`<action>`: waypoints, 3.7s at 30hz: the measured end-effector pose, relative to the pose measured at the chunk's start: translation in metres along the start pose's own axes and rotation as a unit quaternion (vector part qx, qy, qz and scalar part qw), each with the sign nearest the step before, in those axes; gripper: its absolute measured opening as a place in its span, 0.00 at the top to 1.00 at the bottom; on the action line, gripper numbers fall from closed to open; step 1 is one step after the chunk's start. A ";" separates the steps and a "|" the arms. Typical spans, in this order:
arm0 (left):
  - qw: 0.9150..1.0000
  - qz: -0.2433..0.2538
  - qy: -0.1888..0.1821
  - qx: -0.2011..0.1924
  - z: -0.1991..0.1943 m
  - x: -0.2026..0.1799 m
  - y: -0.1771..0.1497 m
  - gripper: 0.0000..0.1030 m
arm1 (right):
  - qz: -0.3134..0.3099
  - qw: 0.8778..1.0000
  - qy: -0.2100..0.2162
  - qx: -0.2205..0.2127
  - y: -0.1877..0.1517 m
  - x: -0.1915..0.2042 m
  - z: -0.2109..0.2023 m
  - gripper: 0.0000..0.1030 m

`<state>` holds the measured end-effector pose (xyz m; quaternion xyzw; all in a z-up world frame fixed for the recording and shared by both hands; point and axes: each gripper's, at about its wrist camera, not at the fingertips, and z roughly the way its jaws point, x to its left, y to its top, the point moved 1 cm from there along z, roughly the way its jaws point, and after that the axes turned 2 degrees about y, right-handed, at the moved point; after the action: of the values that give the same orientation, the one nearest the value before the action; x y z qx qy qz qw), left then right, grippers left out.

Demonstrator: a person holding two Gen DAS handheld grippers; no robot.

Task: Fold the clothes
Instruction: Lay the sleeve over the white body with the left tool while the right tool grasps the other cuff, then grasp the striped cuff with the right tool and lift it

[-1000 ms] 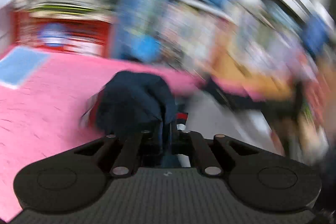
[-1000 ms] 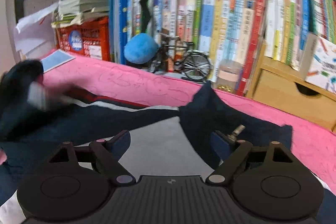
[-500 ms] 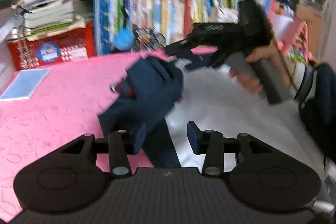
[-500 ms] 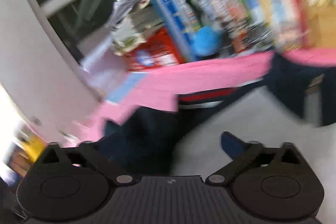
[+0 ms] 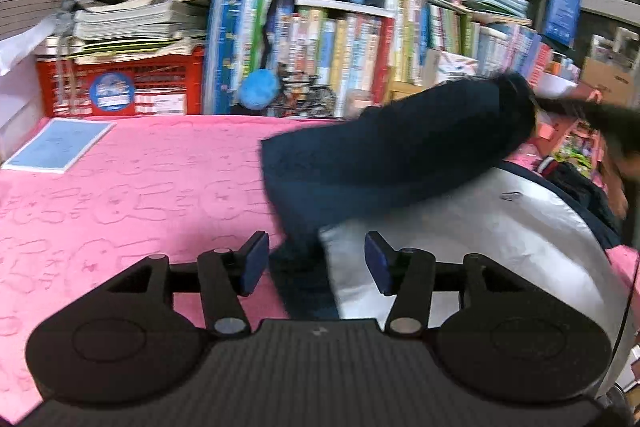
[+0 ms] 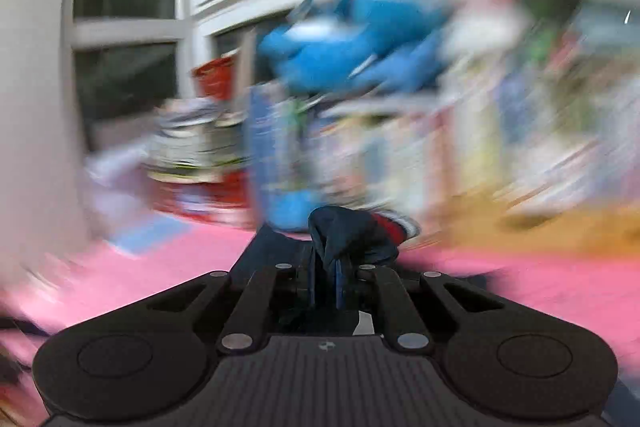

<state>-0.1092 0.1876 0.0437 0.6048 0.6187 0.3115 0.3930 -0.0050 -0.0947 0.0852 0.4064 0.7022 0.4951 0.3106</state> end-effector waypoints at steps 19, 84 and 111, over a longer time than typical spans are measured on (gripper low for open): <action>0.931 0.357 -0.058 -0.036 0.110 -0.263 -0.015 0.11 | 0.139 0.982 -0.036 0.120 -0.134 -0.070 -0.088 0.16; 0.937 0.157 0.307 0.057 0.224 0.023 0.046 0.24 | 0.060 0.975 -0.058 0.206 -0.085 -0.121 0.160 0.00; 0.970 0.143 0.173 0.094 0.138 -0.029 0.037 0.26 | 0.061 0.921 -0.304 0.234 -0.111 -0.280 0.005 0.88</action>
<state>0.0272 0.1489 0.0101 0.6582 0.6109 0.4045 0.1730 0.1034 -0.3581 -0.0119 0.6406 0.6438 0.1867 0.3745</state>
